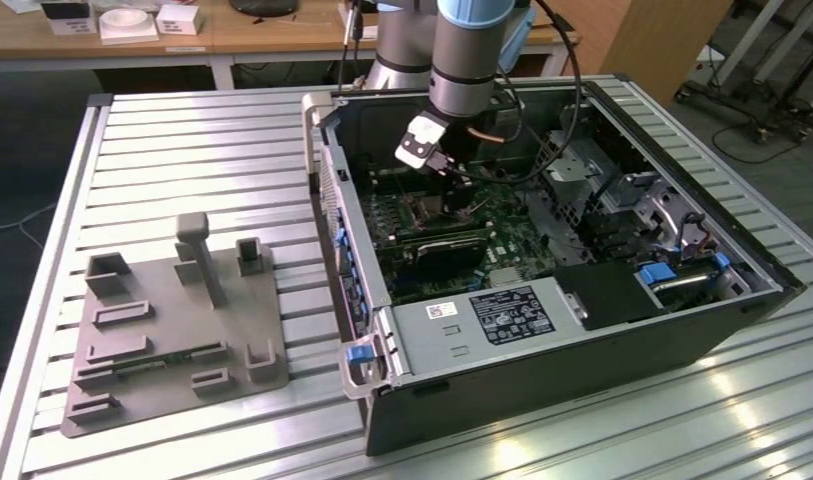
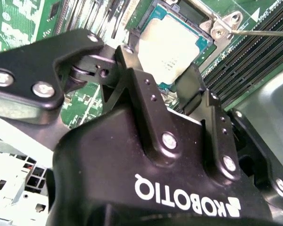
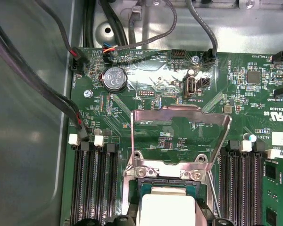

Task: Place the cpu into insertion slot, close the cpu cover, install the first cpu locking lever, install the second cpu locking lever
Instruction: 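Place the cpu into insertion slot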

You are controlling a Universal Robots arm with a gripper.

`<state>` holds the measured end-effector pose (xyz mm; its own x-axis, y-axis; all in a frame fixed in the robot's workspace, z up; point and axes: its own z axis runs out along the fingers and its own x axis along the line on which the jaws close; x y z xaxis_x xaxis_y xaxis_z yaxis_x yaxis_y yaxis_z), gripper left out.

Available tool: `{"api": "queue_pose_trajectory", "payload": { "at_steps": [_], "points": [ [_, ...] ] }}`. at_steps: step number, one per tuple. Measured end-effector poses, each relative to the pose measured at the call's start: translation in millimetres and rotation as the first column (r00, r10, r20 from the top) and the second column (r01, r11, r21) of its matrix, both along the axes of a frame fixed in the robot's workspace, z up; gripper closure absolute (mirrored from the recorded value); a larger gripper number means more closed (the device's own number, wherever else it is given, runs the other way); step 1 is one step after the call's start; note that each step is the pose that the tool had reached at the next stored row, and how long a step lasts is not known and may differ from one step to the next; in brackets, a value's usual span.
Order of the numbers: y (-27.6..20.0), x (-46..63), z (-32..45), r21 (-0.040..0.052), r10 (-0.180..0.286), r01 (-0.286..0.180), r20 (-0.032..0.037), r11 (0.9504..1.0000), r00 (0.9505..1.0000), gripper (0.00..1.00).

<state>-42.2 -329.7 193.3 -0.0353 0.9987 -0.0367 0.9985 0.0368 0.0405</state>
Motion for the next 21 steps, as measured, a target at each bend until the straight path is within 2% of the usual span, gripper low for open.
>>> {"api": "queue_pose_trajectory", "payload": {
  "at_steps": [21],
  "points": [
    [0.0,0.0,0.9,0.0008,-0.001,0.001,0.0002,1.0000,1.0000,0.46]
  ]
}}
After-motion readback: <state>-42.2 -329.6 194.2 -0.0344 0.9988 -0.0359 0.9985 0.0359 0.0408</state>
